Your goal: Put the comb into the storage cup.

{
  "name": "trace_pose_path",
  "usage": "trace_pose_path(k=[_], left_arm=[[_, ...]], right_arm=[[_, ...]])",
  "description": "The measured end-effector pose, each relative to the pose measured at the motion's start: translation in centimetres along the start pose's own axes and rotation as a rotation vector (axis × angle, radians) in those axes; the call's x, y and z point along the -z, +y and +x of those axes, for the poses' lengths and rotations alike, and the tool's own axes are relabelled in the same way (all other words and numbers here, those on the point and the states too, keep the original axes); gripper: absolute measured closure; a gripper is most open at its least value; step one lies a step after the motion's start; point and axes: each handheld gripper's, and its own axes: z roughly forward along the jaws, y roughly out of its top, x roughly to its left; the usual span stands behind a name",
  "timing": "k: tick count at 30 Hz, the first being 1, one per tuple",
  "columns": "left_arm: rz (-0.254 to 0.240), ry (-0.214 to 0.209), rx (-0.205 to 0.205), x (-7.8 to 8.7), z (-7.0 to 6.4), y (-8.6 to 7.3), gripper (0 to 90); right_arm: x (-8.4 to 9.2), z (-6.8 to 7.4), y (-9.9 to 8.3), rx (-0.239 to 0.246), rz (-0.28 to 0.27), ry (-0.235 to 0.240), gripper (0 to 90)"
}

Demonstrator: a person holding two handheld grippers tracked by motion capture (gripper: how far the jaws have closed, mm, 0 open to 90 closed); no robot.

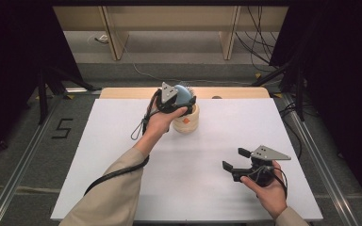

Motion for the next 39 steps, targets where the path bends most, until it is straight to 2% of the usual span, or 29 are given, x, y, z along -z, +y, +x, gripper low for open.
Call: trace_pose_path(k=[3, 15, 27, 33, 39], left_arm=[[-0.002, -0.002, 0.012, 0.5, 0.3, -0.1, 18.8], [-0.005, -0.023, 0.013, 2.1, 0.8, -0.7, 18.3], [0.008, -0.024, 0.035, 2.3, 1.0, -0.8, 17.5], [0.021, -0.024, 0.027, 2.4, 1.0, -1.0, 14.3], [0.020, -0.017, 0.021, 2.4, 1.1, -0.9, 7.0]], right_arm=[[0.0, 0.0, 0.0, 0.001, 0.002, -0.001, 16.3], [-0.1, 0.1, 0.0, 0.004, 0.006, -0.001, 16.3], [-0.1, 0.1, 0.0, 0.003, 0.005, 0.000, 16.3], [-0.1, 0.1, 0.0, 0.003, 0.005, -0.002, 16.3], [-0.1, 0.2, 0.0, 0.004, 0.006, 0.000, 16.3]])
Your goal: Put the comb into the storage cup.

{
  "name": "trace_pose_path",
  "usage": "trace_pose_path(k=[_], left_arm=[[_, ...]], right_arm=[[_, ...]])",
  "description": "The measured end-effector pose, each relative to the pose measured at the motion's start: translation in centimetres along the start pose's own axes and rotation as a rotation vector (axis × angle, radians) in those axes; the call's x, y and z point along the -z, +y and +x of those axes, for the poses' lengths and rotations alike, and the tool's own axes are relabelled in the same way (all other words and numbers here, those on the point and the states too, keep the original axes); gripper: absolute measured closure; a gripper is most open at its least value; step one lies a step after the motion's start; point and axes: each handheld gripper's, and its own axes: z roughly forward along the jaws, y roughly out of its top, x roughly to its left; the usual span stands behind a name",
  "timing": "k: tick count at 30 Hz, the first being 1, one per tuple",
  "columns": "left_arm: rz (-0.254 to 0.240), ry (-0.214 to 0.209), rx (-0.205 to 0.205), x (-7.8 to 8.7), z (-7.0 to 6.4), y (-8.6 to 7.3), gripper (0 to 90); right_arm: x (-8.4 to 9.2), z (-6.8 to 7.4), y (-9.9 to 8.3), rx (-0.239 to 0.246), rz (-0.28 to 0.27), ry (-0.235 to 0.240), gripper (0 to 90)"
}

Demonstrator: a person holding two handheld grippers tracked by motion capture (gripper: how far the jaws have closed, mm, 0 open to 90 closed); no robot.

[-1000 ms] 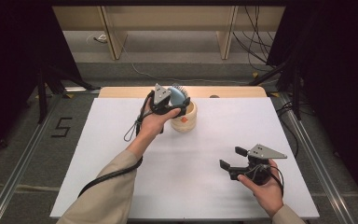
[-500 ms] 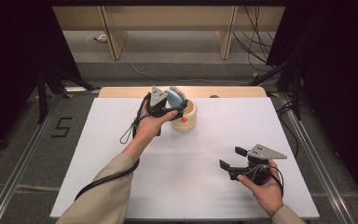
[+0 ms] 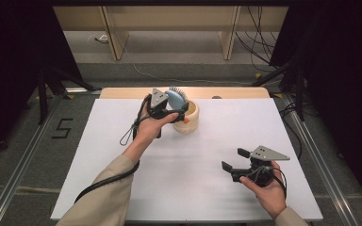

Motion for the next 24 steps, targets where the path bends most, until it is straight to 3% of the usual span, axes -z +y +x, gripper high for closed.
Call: trace_pose_path(k=[8, 24], left_arm=[[0.004, 0.003, -0.011, 0.14, 0.06, 0.09, 0.0], [0.009, 0.026, -0.011, 0.55, 0.85, -0.07, 0.0]], right_arm=[[0.00, -0.01, -0.01, 0.000, -0.001, 0.000, 16.3], [-0.03, 0.00, -0.03, 0.001, 0.001, 0.000, 16.3]])
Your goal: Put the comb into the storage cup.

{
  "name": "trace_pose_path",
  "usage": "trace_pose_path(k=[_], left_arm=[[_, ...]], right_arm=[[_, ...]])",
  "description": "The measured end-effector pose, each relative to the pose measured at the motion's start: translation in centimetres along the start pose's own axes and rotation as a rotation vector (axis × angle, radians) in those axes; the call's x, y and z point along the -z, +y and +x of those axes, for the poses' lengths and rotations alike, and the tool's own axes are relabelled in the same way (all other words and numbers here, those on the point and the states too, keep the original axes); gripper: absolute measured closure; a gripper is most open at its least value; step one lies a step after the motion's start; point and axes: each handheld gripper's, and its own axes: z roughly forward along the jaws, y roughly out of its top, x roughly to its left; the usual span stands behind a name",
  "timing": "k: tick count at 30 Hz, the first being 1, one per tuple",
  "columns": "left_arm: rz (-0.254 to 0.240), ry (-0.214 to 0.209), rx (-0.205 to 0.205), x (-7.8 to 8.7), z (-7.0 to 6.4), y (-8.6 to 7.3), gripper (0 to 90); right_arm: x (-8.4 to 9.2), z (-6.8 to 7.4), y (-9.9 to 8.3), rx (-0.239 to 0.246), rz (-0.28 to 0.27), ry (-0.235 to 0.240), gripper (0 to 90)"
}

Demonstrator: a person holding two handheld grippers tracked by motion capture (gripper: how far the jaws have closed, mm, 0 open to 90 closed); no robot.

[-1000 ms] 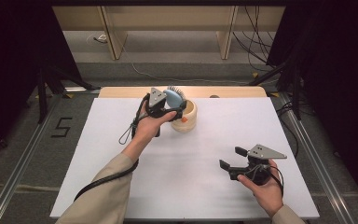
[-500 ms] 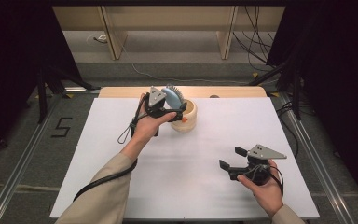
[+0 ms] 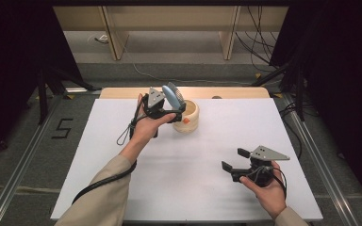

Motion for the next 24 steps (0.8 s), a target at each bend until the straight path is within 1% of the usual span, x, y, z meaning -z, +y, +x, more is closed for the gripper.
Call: trace_pose_path(k=[12, 24], left_arm=[[0.002, 0.013, 0.013, 0.3, 0.6, -0.3, 0.0], [0.017, 0.002, 0.009, 1.4, 1.0, -0.7, 0.0]], right_arm=[[0.0, 0.0, 0.0, -0.001, 0.000, -0.001, 16.3], [0.0, 0.0, 0.0, -0.001, -0.002, -0.002, 16.3]])
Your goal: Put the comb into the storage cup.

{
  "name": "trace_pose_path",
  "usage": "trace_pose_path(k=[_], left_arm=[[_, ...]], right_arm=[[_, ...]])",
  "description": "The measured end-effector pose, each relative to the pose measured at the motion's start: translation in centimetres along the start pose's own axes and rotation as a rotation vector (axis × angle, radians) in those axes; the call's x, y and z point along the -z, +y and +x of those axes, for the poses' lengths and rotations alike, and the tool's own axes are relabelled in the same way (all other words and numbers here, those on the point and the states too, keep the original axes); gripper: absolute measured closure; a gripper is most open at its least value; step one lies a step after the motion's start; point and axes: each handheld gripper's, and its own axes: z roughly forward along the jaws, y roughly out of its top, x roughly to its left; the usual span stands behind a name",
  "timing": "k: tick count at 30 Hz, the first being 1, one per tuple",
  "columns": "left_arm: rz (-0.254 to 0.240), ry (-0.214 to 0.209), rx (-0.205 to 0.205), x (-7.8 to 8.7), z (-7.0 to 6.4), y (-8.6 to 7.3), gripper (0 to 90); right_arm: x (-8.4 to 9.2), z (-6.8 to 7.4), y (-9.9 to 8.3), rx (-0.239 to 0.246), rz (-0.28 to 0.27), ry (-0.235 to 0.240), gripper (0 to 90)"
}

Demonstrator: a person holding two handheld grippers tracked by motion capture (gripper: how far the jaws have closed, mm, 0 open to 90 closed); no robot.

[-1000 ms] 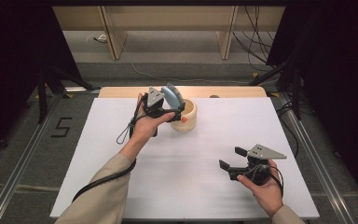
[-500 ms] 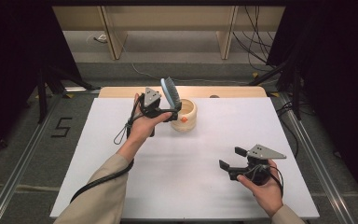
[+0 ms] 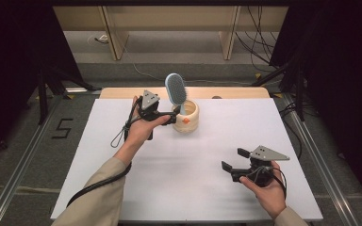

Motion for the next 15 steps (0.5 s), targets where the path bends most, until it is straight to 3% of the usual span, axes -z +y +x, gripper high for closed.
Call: trace_pose_path(k=[15], left_arm=[[-0.001, -0.001, -0.012, 2.9, 0.8, -0.7, 0.0]], right_arm=[[0.0, 0.0, 0.0, 0.001, -0.003, -0.004, 16.3]])
